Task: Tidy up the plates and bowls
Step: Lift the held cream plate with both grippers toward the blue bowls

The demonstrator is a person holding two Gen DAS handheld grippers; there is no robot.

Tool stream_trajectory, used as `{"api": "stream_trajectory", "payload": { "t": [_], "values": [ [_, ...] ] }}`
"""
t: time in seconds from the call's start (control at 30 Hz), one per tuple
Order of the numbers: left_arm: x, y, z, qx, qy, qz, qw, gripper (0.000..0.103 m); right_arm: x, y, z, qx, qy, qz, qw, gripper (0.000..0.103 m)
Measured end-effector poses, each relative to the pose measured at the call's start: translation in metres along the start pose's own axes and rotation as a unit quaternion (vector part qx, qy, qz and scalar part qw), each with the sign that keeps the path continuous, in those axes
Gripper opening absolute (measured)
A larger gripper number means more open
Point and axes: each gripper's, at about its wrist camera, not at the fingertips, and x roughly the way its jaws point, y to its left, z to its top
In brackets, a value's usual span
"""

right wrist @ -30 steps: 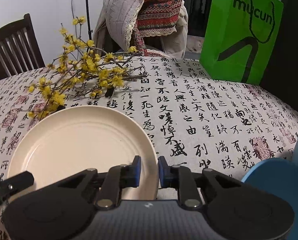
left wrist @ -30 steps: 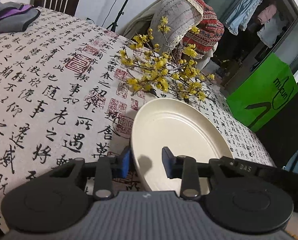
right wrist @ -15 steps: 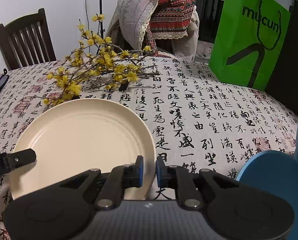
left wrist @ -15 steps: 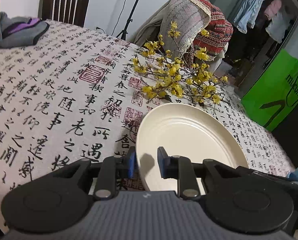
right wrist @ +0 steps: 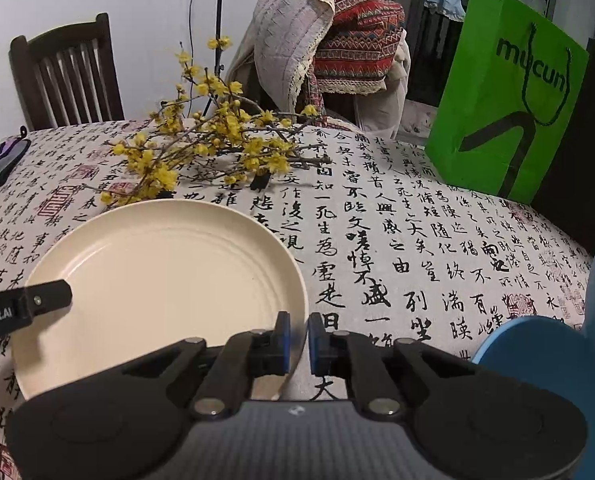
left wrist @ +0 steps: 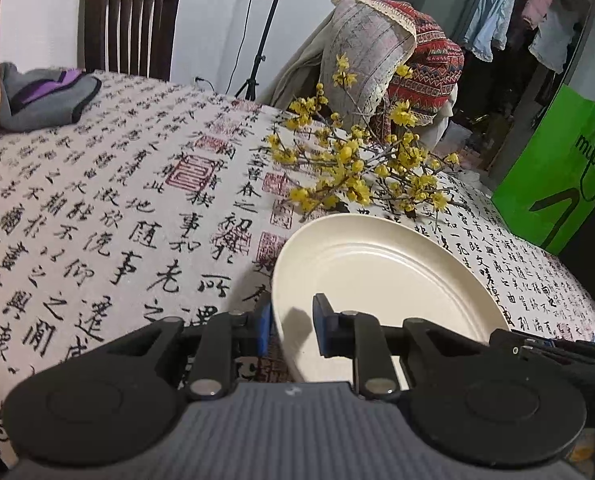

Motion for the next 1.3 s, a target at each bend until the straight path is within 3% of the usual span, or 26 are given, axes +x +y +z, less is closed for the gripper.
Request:
{"api": "stream_trajectory", "payload": {
  "t": [0.37, 1.3],
  "values": [
    [-0.001, 0.002, 0.002, 0.003, 0.001, 0.001, 1.0, 0.018, -0.005, -0.005, -0.002, 0.013, -0.015, 0.011, 1.0, 0.008],
    [-0.054, 0.001, 0.019, 0.019, -0.065, 0.011, 0.9977, 0.018, -0.052, -0.005, 0.005, 0.029, -0.084, 0.057, 0.994, 0.008]
  ]
}}
